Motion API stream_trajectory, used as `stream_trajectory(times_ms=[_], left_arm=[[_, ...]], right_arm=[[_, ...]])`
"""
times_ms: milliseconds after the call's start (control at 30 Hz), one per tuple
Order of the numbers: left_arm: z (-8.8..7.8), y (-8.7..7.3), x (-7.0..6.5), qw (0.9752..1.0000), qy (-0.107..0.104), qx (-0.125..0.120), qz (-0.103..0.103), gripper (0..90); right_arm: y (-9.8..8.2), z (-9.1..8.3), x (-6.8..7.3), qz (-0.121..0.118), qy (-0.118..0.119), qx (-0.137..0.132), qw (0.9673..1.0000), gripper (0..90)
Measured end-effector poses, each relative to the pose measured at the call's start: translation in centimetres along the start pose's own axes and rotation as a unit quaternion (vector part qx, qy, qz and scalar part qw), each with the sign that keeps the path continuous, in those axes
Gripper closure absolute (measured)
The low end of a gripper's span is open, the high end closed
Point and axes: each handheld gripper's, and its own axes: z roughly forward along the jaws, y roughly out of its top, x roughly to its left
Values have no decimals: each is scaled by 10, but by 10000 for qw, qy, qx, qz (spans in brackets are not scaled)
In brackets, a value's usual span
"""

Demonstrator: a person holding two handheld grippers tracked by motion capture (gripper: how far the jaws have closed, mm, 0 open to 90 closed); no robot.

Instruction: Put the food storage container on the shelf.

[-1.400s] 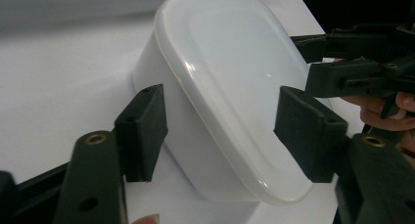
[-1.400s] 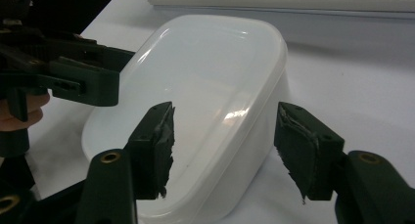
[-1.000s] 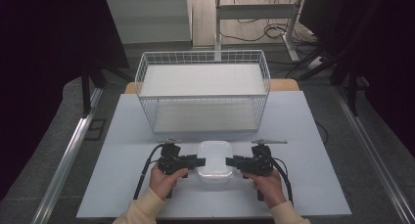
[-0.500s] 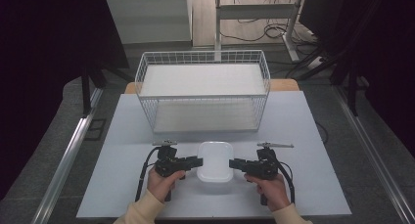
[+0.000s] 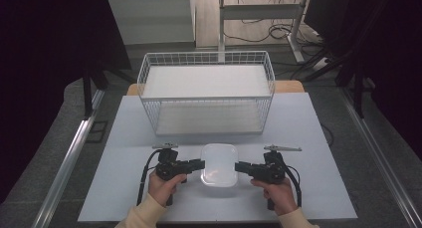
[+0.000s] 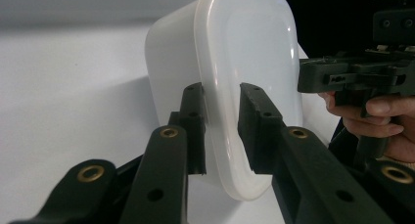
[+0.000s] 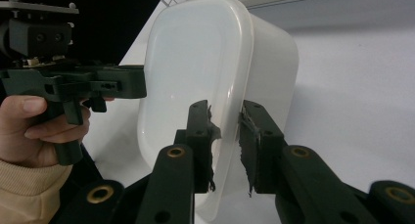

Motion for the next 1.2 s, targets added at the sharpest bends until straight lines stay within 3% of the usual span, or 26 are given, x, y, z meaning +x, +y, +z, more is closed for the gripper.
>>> stream_trajectory(times_ms=[833,1200], left_arm=[[-8,1,-5,9999,-33,-82,145,781],[-20,7,-16,9990,-13,-234,381,781]], right_arm=[[3,-8,10,-492,-72,-145,9987,798],[7,-15,23,-781,-57,-312,9964,796]])
